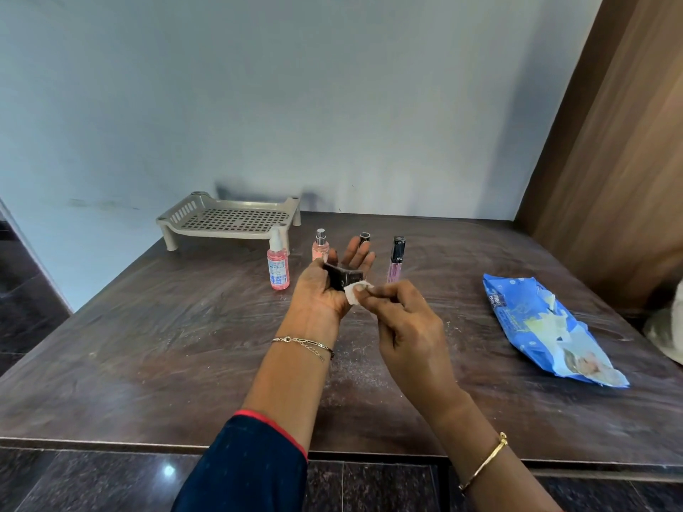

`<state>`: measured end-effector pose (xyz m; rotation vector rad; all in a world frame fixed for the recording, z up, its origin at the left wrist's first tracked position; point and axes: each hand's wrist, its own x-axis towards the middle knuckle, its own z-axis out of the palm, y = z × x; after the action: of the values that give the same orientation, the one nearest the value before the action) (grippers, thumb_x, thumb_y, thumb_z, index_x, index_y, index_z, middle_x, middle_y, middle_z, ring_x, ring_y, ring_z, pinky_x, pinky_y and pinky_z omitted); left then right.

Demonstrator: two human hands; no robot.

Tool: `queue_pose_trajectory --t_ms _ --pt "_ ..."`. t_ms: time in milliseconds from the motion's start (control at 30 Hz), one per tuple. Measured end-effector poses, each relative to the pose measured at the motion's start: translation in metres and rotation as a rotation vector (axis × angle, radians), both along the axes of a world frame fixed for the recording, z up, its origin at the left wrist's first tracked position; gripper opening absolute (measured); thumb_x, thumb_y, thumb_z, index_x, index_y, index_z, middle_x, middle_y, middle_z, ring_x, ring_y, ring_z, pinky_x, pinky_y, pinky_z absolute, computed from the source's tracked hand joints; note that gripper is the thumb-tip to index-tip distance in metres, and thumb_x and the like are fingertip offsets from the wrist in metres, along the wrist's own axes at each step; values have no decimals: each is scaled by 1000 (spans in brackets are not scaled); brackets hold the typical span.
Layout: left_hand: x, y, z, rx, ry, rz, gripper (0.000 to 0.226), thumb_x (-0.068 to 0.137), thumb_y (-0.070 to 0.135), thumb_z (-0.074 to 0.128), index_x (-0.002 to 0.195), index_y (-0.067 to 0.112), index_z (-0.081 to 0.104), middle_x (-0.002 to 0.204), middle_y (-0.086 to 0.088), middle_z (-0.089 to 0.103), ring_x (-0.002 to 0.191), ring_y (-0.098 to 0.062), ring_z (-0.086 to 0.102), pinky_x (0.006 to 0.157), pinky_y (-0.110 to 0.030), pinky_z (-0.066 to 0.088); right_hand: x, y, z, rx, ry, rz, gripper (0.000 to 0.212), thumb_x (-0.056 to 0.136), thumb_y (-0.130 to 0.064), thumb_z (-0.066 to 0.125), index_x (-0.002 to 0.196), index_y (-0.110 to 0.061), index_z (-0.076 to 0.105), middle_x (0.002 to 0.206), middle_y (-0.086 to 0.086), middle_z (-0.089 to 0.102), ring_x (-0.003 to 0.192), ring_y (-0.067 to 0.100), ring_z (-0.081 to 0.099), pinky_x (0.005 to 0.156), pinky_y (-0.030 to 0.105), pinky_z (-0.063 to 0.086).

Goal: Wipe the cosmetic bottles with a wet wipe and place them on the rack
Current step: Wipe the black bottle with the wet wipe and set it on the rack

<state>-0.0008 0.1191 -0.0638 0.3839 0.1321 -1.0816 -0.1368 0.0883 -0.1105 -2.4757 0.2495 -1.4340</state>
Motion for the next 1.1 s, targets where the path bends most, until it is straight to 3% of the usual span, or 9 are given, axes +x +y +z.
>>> queue_pose_trajectory --t_ms 233,300,400,500,567,667,800,1000,1100 --pt "-4 2 3 -44 56 53 31 104 19 20 92 15 48 118 -22 62 113 -36 60 74 -52 55 4 0 21 516 -298 -17 34 82 9 64 104 -15 72 97 -2 60 85 7 60 67 9 47" --pt "-3 -1 0 -74 79 39 30 103 20 22 103 11 50 104 -26 66 89 -38 68 53 -51 55 10 9 26 364 -265 35 28 84 3 64 108 -12 71 103 2 61 92 10 61 75 17 51" --pt "-6 2 4 -81 72 -20 44 100 18 22 100 -10 56 74 -30 66 59 -36 68 43 -41 53 16 19 21 26 -73 -39 26 88 -10 62 112 -6 69 113 6 62 104 17 58 88 26 49" --pt "-12 7 10 -52 107 -21 48 100 19 22 89 -12 57 71 -30 64 76 -34 61 83 -34 53 16 13 16 -168 -72 -94 24 88 0 58 110 0 69 106 12 66 100 23 58 84 31 52" --pt "-12 7 9 -31 122 -5 48 101 18 19 90 -11 55 96 -27 65 98 -33 60 104 -37 38 14 7 15 -251 -90 -92 21 88 3 60 105 1 71 100 13 68 95 24 61 82 33 53" --pt "-9 2 2 -30 141 30 43 102 19 17 102 -4 54 118 -17 62 120 -29 56 94 -41 45 11 5 12 -277 -74 -75 18 86 4 63 101 0 72 98 10 69 95 22 63 85 30 52" --pt "-4 -3 -8 -18 108 128 27 103 19 19 109 19 45 83 -20 68 61 -36 70 50 -50 55 1 -3 8 -232 5 -20 19 82 4 68 98 -4 73 99 6 70 94 20 65 79 31 54" --pt "-4 -1 -9 17 37 172 24 104 25 21 110 17 43 87 -15 69 76 -34 67 73 -46 52 0 -5 23 442 -322 -26 29 80 10 67 98 -13 70 96 -4 68 87 3 64 74 11 50" --pt "-6 -1 -9 33 25 137 24 103 28 30 110 12 48 94 -15 66 72 -33 67 65 -46 56 8 -5 36 315 -232 19 29 84 8 61 103 -13 70 104 0 67 95 4 62 80 16 50"
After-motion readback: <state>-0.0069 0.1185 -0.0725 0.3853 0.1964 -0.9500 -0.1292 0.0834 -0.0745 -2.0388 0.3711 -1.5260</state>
